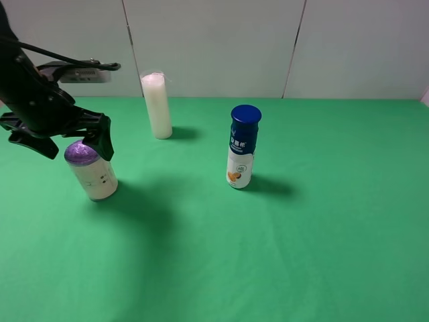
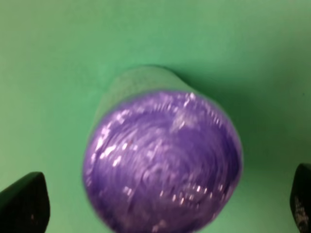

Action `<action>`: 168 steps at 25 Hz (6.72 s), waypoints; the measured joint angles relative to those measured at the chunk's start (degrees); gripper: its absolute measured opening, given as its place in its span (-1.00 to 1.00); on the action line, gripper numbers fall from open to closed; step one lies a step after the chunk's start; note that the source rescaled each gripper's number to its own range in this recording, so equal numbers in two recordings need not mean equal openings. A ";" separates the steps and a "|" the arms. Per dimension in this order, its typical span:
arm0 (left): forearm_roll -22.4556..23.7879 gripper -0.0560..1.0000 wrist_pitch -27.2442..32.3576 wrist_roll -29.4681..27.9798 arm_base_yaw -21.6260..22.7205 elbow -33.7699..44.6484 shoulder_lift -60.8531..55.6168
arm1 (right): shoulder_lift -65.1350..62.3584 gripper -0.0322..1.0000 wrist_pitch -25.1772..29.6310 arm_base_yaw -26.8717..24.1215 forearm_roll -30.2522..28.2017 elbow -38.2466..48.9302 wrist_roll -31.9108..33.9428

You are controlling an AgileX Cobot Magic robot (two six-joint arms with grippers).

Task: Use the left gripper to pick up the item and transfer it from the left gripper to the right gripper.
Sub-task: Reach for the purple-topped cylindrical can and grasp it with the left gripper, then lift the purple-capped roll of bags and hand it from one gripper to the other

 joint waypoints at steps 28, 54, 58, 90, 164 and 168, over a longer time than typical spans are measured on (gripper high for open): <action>0.65 0.74 -1.96 0.00 -0.43 -1.39 9.28 | 0.00 1.00 -0.05 0.00 0.00 0.00 0.00; 0.99 -0.88 -0.97 0.07 -0.43 -3.47 9.25 | 0.00 1.00 -0.05 0.00 0.00 0.00 0.00; 0.99 -0.88 3.67 0.07 -0.43 -6.94 9.29 | 0.00 1.00 -0.05 0.00 0.00 0.00 0.00; -2.76 -0.88 18.06 0.98 -0.43 -12.98 -6.05 | 0.00 1.00 -0.05 0.00 0.00 0.00 0.00; -56.80 -0.89 3.88 24.03 -24.67 -12.98 -0.54 | 40.81 1.00 -14.54 14.53 55.24 -4.57 -59.09; -57.66 -0.89 3.47 24.39 -24.67 -12.98 0.59 | 43.80 1.00 -14.42 14.53 56.31 -4.57 -61.12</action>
